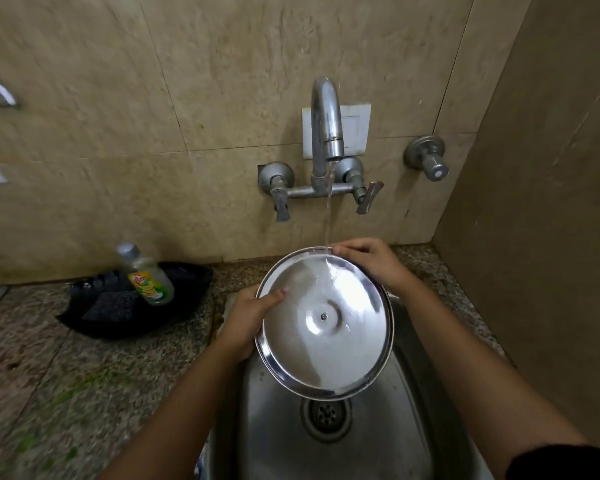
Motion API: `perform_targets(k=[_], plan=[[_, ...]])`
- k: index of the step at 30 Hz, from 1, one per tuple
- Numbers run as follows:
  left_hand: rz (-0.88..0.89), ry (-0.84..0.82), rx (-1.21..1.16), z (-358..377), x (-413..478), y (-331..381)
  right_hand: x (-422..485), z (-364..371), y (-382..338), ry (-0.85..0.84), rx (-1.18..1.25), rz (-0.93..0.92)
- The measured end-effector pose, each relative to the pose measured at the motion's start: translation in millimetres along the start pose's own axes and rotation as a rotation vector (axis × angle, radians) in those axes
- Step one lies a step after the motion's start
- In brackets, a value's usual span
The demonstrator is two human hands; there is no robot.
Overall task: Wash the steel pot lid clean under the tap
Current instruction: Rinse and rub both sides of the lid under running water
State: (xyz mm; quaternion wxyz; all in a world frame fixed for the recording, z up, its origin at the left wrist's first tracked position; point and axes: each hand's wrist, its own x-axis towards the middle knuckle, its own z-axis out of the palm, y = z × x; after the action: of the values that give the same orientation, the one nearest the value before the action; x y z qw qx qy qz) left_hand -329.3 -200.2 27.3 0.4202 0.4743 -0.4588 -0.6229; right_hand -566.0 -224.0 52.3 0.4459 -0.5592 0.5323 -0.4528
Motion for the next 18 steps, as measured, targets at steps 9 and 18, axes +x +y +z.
perform_targets(k=[9, 18], plan=[[-0.063, 0.183, -0.184, -15, -10, -23, -20, 5, 47, 0.333, -0.024, 0.022], [0.055, -0.031, 0.066, 7, -10, -9, 14, 69, -27, -0.457, -0.62, -0.298]])
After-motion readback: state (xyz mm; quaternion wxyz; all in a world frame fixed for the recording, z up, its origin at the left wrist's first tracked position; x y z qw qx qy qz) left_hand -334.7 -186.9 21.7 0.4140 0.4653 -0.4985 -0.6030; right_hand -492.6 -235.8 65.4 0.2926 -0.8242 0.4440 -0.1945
